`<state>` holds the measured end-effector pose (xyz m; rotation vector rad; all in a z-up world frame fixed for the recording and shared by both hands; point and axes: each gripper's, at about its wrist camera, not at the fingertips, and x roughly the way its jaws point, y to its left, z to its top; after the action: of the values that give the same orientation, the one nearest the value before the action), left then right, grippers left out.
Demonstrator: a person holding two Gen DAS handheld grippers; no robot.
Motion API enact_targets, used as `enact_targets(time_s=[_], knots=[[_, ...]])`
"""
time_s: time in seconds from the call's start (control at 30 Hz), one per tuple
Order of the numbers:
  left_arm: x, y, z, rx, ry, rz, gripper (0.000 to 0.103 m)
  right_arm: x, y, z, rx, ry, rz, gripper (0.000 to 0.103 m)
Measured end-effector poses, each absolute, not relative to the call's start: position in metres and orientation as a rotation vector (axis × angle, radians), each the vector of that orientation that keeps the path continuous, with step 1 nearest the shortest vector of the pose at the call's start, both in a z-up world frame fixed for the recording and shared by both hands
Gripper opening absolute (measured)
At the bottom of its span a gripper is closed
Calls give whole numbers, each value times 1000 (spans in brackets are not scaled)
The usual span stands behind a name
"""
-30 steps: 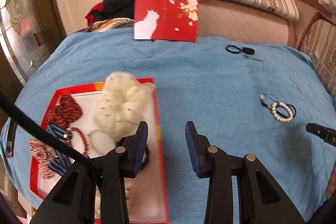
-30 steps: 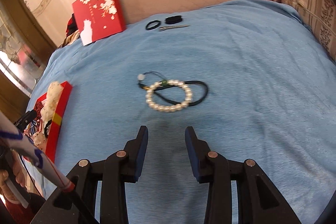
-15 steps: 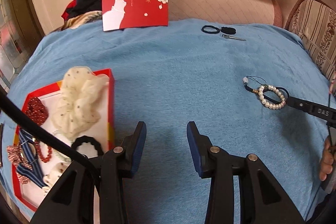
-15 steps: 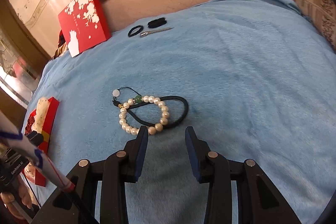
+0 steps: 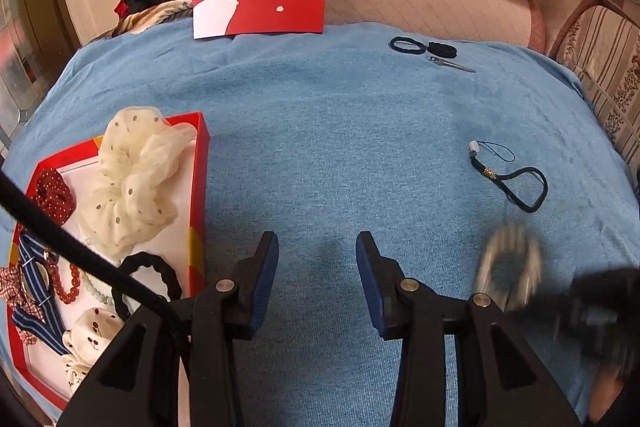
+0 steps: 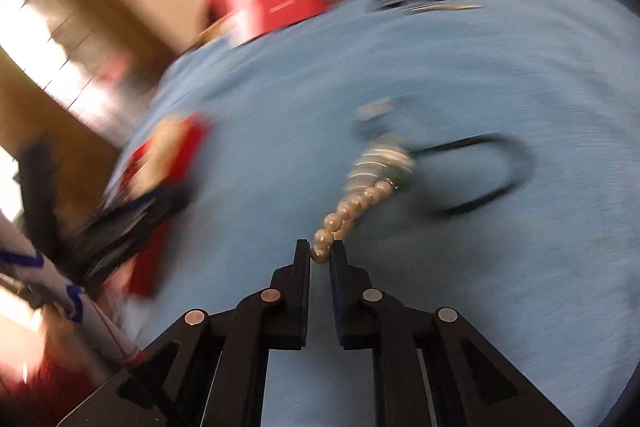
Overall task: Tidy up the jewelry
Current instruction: 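Grasp the pearl bracelet with the left tool while the right tool grasps its black cord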
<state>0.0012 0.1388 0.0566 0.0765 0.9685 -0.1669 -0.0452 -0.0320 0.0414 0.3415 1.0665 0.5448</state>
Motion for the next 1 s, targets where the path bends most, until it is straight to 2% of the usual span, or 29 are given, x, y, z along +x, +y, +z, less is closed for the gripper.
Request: enact_targets(time_s=[0.03, 0.13, 0.27, 0.5, 0.6, 0.87, 0.9, 0.93, 0.97, 1.0], knots=[[1, 139, 56, 74, 972, -171, 39, -52, -19, 40, 326, 1095, 619, 12], [0, 139, 54, 58, 989, -197, 39, -67, -3, 42, 227, 1133, 671, 24], [-5, 129, 53, 58, 998, -271, 39, -65, -39, 60, 231, 1052, 521, 33], [-17, 98, 38, 115, 1054, -445, 39, -29, -98, 64, 279, 942, 211, 39], [-19, 83, 28, 138, 1091, -489, 39, -15, -91, 64, 231, 930, 207, 47], [-27, 59, 21, 259, 1047, -481, 39, 23, -57, 46, 46, 962, 260, 51], [-27, 59, 21, 259, 1045, -487, 32, 25, -53, 41, 23, 971, 260, 51], [-29, 57, 22, 256, 1046, -494, 17, 25, -50, 37, -4, 976, 255, 51], [-29, 55, 23, 249, 1047, -499, 9, 25, -46, 34, -37, 978, 249, 51], [-29, 55, 23, 227, 1055, -506, 9, 25, -41, 31, -82, 977, 238, 50]])
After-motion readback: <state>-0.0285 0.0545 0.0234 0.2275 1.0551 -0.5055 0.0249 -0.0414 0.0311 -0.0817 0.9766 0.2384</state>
